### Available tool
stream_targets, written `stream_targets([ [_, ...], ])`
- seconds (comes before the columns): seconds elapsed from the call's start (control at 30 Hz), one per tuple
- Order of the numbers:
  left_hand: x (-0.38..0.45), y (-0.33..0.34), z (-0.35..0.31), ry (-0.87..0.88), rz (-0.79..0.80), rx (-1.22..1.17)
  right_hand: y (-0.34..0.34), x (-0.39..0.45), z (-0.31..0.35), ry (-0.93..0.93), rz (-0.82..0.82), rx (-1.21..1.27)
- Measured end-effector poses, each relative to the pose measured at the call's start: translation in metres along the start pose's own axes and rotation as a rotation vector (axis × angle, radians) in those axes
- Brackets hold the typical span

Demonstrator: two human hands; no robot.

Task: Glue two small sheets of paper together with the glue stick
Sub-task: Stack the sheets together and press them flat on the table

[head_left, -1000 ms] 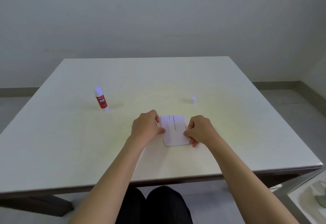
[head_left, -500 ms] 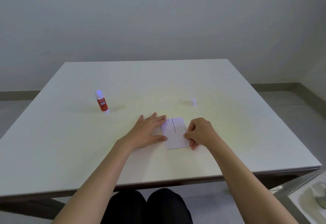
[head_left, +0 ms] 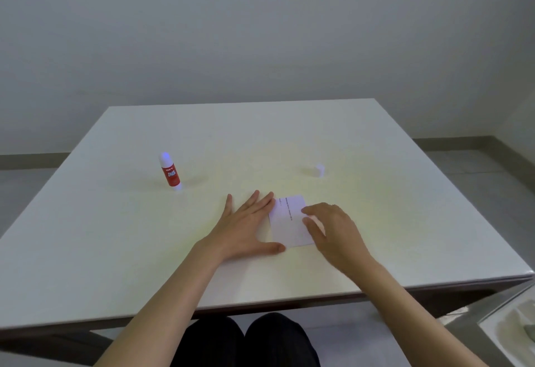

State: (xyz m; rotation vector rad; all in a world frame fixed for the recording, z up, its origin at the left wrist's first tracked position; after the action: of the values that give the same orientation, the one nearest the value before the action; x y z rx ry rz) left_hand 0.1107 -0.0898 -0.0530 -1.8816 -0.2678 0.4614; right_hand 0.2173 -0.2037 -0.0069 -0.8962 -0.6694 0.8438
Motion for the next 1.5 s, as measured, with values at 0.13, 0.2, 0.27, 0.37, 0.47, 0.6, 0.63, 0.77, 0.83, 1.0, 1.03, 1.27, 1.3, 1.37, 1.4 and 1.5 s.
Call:
stream_targets([
  [0.13, 0.0, 0.003, 0.001, 0.016, 0.01, 0.036, 0.035, -0.033, 0.021, -0.356, 0.216, -0.313],
  [0.2, 0.0, 0.004, 0.002, 0.018, 0.013, 0.042, 0.045, -0.031, 0.018, -0.331, 0.329, -0.345],
  [0.27, 0.002, 0.005, 0.003, 0.019, 0.024, 0.053, 0.048, -0.021, 0.01, -0.26, 0.393, -0.345],
  [0.37, 0.003, 0.005, 0.002, 0.018, 0.047, 0.071, 0.045, 0.001, 0.002, -0.205, 0.371, -0.342],
  [0.47, 0.002, 0.005, 0.001, 0.016, 0.065, 0.099, 0.046, 0.019, -0.006, -0.144, 0.337, -0.329],
  [0.6, 0.001, 0.004, 0.0, 0.018, 0.057, 0.058, 0.049, 0.023, -0.008, -0.133, 0.283, -0.361],
  [0.63, 0.001, 0.004, 0.0, 0.017, 0.051, 0.037, 0.049, 0.023, -0.007, -0.135, 0.271, -0.372],
  [0.77, -0.004, 0.0, -0.006, 0.052, 0.008, 0.04, 0.05, 0.023, -0.005, -0.134, 0.255, -0.386],
  [0.83, -0.007, -0.003, -0.008, 0.072, -0.008, 0.072, 0.052, 0.02, 0.0, -0.125, 0.243, -0.37],
  [1.0, -0.018, -0.007, 0.007, 0.041, 0.03, 0.067, 0.066, 0.009, 0.024, -0.133, 0.215, -0.367],
  [1.03, -0.022, -0.007, 0.012, 0.038, 0.032, 0.071, 0.069, 0.008, 0.03, -0.132, 0.219, -0.361],
  [1.27, -0.05, -0.009, 0.047, -0.011, 0.05, 0.061, 0.09, 0.012, 0.066, -0.177, 0.232, -0.334],
  [1.3, -0.053, -0.009, 0.049, -0.015, 0.057, 0.059, 0.091, 0.012, 0.066, -0.177, 0.234, -0.337],
  [1.37, -0.055, -0.008, 0.052, -0.02, 0.069, 0.05, 0.091, 0.012, 0.067, -0.178, 0.235, -0.339],
  [1.4, -0.056, -0.008, 0.052, -0.019, 0.069, 0.043, 0.09, 0.013, 0.067, -0.178, 0.231, -0.341],
  [1.5, -0.056, -0.007, 0.054, -0.013, 0.058, 0.026, 0.084, 0.008, 0.071, -0.211, 0.214, -0.322],
])
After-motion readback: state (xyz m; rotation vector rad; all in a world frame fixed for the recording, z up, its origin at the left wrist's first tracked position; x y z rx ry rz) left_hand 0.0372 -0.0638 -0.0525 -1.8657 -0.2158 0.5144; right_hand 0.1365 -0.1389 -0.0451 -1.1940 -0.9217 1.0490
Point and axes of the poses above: each hand's wrist, its own x-axis towards the middle knuckle, its own y-axis out of the palm, z = x × y, the point moved 9 cm from there along x, towards the middle knuckle, and after that the axes turned 2 degrees about y, right-handed, at the moved point
